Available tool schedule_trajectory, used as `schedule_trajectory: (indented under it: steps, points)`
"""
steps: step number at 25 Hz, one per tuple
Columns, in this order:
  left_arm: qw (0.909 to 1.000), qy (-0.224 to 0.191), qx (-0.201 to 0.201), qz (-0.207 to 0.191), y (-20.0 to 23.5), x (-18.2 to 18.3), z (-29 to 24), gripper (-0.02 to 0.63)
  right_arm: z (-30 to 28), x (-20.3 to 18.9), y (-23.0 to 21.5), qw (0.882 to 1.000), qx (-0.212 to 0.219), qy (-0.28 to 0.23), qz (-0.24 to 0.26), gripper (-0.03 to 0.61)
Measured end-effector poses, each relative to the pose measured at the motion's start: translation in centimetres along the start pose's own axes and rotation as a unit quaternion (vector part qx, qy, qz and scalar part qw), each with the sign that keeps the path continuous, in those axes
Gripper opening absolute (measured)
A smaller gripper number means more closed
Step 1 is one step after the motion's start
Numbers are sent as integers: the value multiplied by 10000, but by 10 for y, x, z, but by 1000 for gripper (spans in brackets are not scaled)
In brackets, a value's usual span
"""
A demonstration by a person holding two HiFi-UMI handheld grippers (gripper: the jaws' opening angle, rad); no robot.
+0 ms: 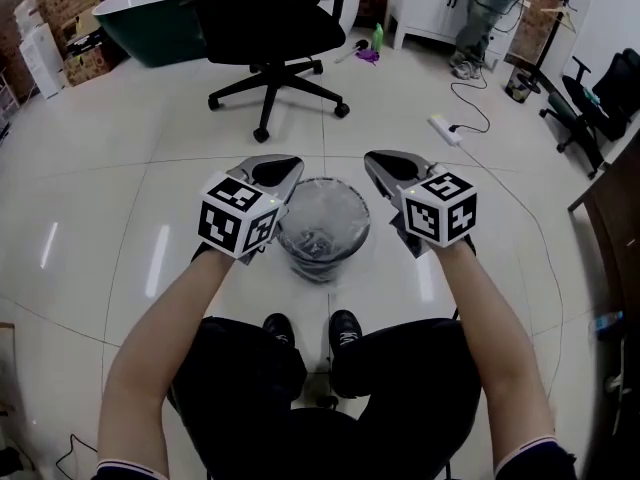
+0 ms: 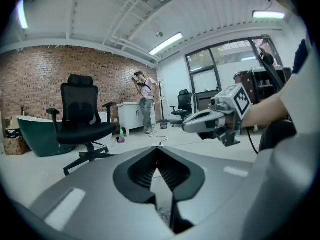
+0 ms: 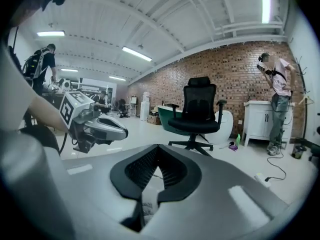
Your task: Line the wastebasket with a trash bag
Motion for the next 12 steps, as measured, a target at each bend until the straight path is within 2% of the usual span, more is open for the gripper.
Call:
schedule_trajectory:
  steps: [6,12]
  points:
    - [9989,-450,106,96,-26,19,13,11,21,9,33,9995,-129,-293,-37,2]
    - [9979,-527,-30,-370,-43,15,12,11,25,5,52,9978,160,-590,266,2]
Point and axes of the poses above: the fingertips, and each gripper's own axes: z backward along the fingers, y to its left, x out of its top, the point moved 4 cm from there along z, backward along the fingers, and after that the axes turned 15 degrees about -y, right-handed, at the moved point
